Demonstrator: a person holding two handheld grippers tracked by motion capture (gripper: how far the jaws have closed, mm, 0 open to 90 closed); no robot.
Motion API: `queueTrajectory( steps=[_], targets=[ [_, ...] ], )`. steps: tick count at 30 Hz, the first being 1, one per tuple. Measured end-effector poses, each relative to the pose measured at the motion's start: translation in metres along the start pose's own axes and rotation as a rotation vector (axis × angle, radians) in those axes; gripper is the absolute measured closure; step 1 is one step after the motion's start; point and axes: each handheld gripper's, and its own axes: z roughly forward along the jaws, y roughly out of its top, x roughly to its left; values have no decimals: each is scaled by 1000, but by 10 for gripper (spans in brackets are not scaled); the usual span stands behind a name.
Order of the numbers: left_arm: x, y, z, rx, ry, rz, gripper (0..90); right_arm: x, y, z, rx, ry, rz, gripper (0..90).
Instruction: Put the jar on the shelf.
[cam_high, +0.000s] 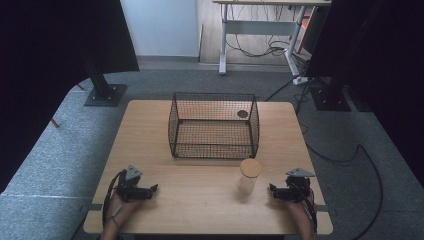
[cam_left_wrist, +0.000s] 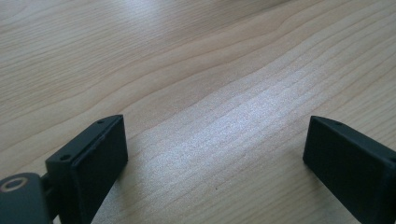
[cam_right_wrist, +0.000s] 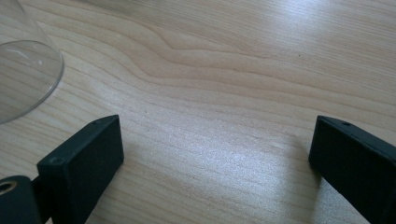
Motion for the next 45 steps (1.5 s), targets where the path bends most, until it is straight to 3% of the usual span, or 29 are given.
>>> queueTrajectory(
  steps=[21,45],
  targets=[
    [-1,-1,-1,2,4,-2,62,4,6,-5,-31,2,7,46],
    [-1,-1,-1,2,2,-1,59,17,11,-44,-122,48,1,51]
  ],
)
